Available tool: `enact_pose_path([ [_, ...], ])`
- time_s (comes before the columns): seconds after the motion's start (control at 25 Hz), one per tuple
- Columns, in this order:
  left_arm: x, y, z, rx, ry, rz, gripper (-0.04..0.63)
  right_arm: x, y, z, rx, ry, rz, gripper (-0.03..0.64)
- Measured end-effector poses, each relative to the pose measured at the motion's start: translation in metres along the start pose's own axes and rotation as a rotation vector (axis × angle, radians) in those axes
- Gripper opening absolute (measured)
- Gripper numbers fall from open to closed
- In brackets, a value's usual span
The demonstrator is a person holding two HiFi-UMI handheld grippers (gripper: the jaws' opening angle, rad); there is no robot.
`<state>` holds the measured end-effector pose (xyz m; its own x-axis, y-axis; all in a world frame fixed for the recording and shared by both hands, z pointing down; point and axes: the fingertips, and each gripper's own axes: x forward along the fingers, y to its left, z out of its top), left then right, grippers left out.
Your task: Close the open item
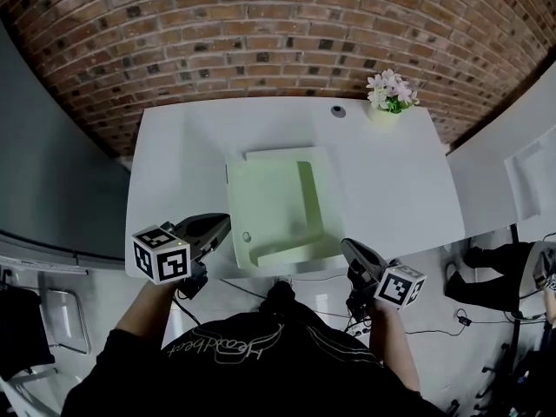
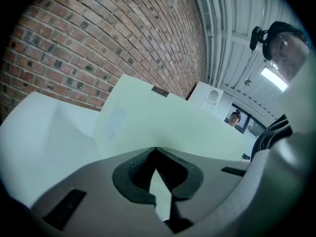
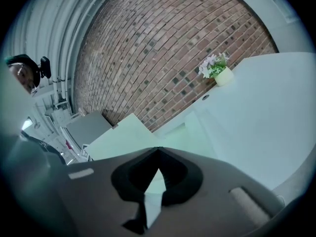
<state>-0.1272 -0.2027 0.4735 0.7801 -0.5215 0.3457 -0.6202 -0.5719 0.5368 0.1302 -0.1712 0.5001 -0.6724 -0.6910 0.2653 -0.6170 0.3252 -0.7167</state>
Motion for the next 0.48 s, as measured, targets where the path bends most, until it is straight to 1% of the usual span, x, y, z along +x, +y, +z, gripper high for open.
enact_pose_path([
  [0.16, 0.015, -0.006, 0.004, 0.007, 0.023, -0.031, 0.002, 0.006, -0.018, 0.006, -0.014, 0.022, -0.034, 0.003],
  [0.32, 0.030, -0.015, 0.005, 0.014, 0.050, -0.057, 0.002, 0.014, -0.031, 0.009, -0.006, 0.046, -0.044, 0.003],
  [0.48, 0.041, -0.022, 0.004, -0.006, 0.068, -0.077, 0.002, 0.021, -0.047, 0.012, -0.008, 0.065, -0.069, 0.003],
])
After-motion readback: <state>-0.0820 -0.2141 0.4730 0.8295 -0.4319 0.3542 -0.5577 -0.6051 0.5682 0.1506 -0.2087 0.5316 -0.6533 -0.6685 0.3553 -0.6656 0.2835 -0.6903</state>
